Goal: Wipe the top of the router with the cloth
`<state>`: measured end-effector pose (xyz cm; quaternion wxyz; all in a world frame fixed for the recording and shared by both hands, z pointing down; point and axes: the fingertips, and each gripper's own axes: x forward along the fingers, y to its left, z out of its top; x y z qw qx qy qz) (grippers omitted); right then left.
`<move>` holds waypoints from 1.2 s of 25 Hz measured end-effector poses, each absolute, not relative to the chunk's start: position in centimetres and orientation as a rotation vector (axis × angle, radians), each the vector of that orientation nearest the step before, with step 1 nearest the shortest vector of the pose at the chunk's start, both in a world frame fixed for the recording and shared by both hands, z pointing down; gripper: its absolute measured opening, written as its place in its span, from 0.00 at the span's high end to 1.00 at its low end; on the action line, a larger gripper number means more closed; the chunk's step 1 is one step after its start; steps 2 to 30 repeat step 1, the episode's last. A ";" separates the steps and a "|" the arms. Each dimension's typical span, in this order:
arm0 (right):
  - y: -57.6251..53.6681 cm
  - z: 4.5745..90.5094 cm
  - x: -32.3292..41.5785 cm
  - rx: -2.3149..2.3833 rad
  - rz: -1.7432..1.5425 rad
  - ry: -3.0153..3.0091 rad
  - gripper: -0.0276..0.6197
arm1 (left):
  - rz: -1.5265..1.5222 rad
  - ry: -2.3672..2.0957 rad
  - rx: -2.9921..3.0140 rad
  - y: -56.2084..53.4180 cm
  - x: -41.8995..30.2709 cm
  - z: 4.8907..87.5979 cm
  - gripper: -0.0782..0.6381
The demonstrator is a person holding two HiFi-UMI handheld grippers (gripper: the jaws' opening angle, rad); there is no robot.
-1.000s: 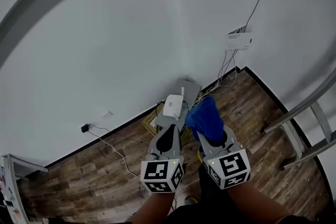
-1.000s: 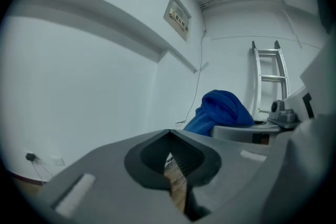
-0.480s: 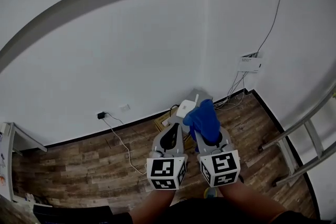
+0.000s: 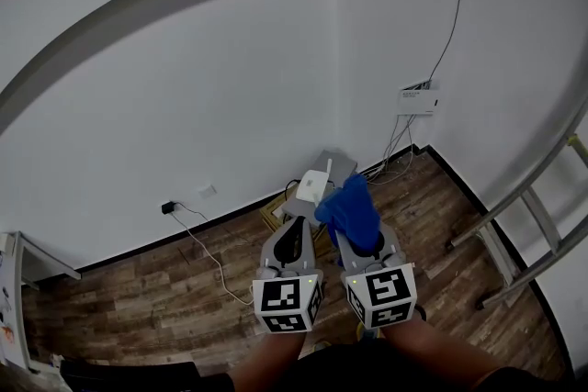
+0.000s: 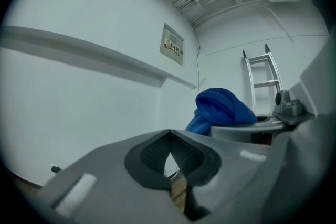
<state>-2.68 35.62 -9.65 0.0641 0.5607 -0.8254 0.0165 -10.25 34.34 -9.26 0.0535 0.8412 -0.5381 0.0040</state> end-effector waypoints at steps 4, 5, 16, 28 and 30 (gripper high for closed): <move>35.9 -9.5 -2.3 1.697 0.054 -2.488 0.80 | 0.011 -1.626 2.557 34.6 -9.8 -9.2 0.89; 35.9 -9.5 -2.3 1.697 0.054 -2.488 0.80 | 0.011 -1.626 2.557 34.6 -9.8 -9.2 0.89; 35.9 -9.5 -2.3 1.697 0.054 -2.488 0.80 | 0.011 -1.626 2.557 34.6 -9.8 -9.2 0.89; 35.9 -9.5 -2.3 1.697 0.054 -2.488 0.80 | 0.011 -1.626 2.557 34.6 -9.8 -9.2 0.89; 35.9 -9.5 -2.3 1.697 0.054 -2.488 0.80 | 0.011 -1.626 2.557 34.6 -9.8 -9.2 0.89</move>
